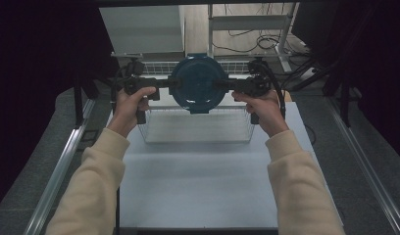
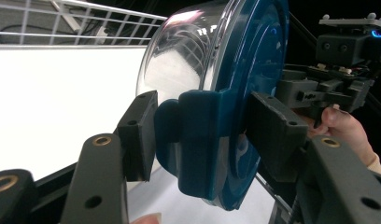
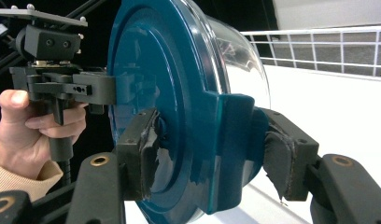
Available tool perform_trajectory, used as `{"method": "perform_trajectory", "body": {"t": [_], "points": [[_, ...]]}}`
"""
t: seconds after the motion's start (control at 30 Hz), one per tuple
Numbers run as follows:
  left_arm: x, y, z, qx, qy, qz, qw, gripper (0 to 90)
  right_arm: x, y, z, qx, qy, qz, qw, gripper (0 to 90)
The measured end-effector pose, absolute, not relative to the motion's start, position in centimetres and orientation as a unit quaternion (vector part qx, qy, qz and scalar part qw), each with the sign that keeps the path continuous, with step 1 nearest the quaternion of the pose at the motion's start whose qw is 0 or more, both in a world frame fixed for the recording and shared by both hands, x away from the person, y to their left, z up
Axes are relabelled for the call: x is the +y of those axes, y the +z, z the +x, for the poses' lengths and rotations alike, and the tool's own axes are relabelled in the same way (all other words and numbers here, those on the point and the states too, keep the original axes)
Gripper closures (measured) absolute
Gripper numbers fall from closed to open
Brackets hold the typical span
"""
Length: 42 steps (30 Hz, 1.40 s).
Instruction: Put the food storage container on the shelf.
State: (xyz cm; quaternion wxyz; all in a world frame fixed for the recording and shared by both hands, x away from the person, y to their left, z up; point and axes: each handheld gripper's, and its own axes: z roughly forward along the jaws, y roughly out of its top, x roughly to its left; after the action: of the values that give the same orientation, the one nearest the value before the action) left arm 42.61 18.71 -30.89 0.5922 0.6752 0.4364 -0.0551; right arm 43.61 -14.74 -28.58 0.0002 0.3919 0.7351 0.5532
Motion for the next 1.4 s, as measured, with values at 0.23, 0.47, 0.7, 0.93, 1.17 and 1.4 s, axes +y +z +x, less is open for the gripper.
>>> {"method": "perform_trajectory", "body": {"t": [0.23, 0.47, 0.7, 0.93, 1.17, 1.4], "points": [[19.1, -32.3, 44.7, 0.452, -0.067, 0.669, 0.586, 44.1, -14.3, -30.3, 45.9, 0.725, 0.553, 0.41, -0.011, 40.6], [19.4, -32.8, 46.1, 0.466, -0.085, 0.649, 0.596, 45.5, -14.3, -31.0, 47.3, 0.711, 0.559, 0.426, -0.027, 39.6], [18.9, -32.8, 47.4, 0.488, -0.092, 0.642, 0.585, 43.6, -14.2, -31.4, 48.5, 0.696, 0.548, 0.46, -0.055, 35.8], [18.8, -33.5, 48.3, 0.5, -0.107, 0.629, 0.585, 41.1, -14.3, -32.1, 49.3, 0.674, 0.553, 0.484, -0.074, 34.4], [18.9, -35.4, 49.1, 0.512, -0.139, 0.602, 0.596, 36.7, -14.4, -33.1, 49.9, 0.648, 0.555, 0.512, -0.098, 31.2], [18.7, -35.4, 49.1, 0.514, -0.134, 0.598, 0.6, 36.2, -14.5, -33.5, 49.9, 0.637, 0.562, 0.518, -0.1, 30.6]]}}
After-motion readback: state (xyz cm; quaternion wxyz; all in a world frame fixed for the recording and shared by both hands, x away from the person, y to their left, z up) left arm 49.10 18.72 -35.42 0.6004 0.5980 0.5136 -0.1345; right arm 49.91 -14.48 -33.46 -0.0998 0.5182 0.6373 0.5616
